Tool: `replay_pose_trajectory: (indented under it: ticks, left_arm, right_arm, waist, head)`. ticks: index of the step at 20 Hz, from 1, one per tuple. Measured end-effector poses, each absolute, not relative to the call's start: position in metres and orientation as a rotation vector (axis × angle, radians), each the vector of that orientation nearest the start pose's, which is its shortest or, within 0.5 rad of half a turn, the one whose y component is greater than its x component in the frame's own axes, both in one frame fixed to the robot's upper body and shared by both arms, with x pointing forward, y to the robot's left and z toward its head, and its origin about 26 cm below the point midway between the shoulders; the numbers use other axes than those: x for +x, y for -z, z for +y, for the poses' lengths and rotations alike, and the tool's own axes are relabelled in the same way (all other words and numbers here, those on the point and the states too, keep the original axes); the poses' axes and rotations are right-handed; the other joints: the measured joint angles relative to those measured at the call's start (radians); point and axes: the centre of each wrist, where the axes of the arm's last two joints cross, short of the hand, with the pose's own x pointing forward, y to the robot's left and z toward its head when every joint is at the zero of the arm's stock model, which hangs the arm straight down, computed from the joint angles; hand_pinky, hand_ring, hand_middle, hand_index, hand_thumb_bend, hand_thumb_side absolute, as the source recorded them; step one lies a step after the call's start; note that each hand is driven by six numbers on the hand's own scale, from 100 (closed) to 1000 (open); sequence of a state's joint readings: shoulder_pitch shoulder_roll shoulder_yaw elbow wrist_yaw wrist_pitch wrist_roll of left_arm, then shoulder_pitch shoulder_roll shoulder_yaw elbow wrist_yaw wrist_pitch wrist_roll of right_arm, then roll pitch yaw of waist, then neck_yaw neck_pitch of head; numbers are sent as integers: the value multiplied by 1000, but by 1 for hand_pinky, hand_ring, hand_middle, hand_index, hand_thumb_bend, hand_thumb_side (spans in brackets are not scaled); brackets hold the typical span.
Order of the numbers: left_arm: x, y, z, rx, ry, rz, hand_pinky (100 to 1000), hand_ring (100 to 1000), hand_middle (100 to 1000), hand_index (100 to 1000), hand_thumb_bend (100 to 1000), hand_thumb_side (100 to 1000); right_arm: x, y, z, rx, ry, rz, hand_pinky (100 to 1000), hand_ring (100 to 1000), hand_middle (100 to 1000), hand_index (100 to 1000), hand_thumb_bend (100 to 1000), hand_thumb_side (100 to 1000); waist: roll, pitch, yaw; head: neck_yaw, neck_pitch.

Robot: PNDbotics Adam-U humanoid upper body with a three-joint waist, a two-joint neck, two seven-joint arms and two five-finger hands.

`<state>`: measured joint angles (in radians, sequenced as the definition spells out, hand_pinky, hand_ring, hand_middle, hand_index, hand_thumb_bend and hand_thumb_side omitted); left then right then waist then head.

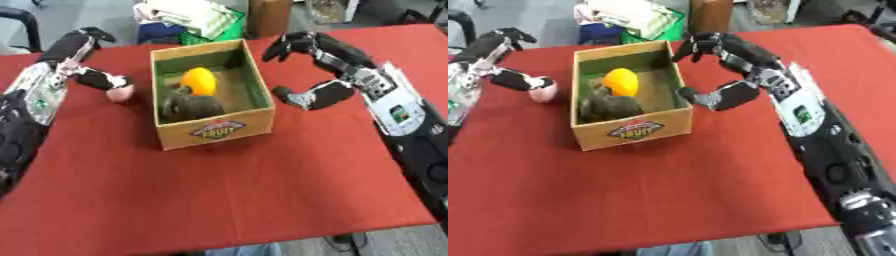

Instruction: Pick up objects on the table and place them in the box.

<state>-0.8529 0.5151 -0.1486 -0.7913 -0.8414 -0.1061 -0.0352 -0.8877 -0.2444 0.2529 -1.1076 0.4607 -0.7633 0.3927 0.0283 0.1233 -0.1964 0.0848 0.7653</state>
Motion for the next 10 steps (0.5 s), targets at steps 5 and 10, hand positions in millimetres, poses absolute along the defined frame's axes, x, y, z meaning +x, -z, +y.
replay_pose_trajectory:
  ticks: [5, 10]
  left_arm:
    - [466, -122, 341, 1049, 1177, -1339, 675, 632, 691, 784, 576, 317]
    - [465, -114, 342, 1110, 1146, -1307, 612, 499, 519, 671, 346, 237]
  right_arm:
    - [456, -176, -165, 91, 2066, 2745, 660, 807, 723, 808, 259, 538]
    - [456, -176, -165, 91, 2066, 2745, 660, 808, 723, 808, 261, 539]
  waist:
    - [-4, 6, -4]
    - [-6, 12, -7]
  head:
    - [-4, 0]
    - [-6, 0]
